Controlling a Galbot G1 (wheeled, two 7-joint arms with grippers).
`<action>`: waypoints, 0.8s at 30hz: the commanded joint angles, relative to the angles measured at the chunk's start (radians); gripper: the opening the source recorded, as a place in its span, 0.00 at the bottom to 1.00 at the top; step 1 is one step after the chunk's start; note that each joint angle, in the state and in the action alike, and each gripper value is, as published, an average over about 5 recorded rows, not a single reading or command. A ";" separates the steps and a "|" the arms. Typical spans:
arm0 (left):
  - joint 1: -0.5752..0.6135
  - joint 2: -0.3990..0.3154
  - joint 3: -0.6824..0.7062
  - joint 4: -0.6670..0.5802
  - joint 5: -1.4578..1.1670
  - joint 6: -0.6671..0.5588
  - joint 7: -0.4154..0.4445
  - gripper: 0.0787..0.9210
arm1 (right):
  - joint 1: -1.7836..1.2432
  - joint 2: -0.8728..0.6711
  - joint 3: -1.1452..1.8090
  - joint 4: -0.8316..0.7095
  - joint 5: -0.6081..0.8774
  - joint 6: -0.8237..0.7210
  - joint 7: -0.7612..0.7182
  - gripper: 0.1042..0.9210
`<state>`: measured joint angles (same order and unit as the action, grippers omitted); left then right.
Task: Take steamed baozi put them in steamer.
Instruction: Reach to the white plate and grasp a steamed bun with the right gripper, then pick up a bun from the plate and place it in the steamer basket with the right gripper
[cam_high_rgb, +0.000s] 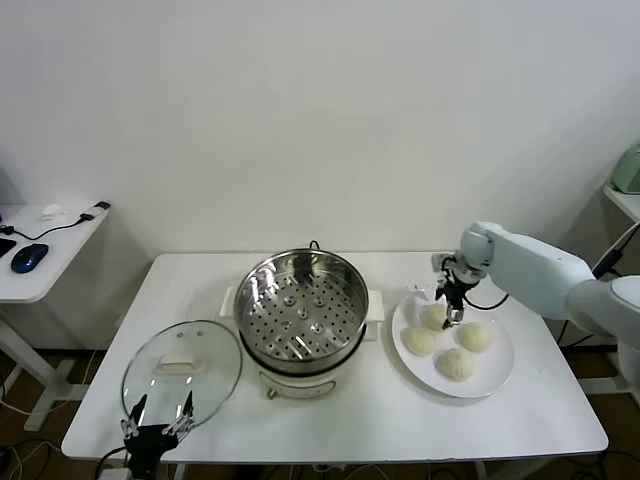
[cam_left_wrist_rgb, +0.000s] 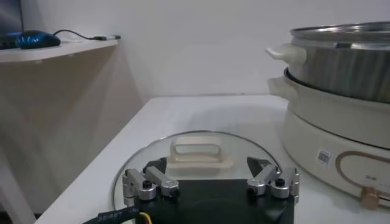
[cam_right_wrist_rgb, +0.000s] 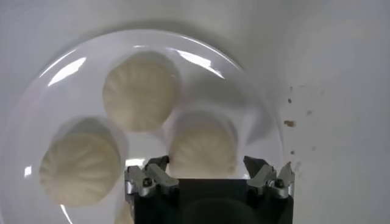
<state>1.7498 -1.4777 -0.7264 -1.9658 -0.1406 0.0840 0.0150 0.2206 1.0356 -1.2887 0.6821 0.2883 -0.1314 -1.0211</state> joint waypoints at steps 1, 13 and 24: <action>0.001 0.000 0.000 0.001 0.002 -0.001 0.000 0.88 | -0.019 0.014 0.018 -0.020 -0.007 -0.004 0.003 0.83; 0.002 0.001 0.003 -0.010 0.022 0.005 -0.004 0.88 | 0.112 -0.066 -0.049 0.148 0.043 -0.011 -0.009 0.66; 0.002 0.008 0.013 -0.029 0.028 0.004 -0.004 0.88 | 0.746 0.004 -0.337 0.452 0.275 0.193 -0.080 0.66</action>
<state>1.7504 -1.4713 -0.7133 -1.9940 -0.1132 0.0891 0.0114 0.6799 1.0211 -1.4924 0.9961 0.4564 -0.0218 -1.0726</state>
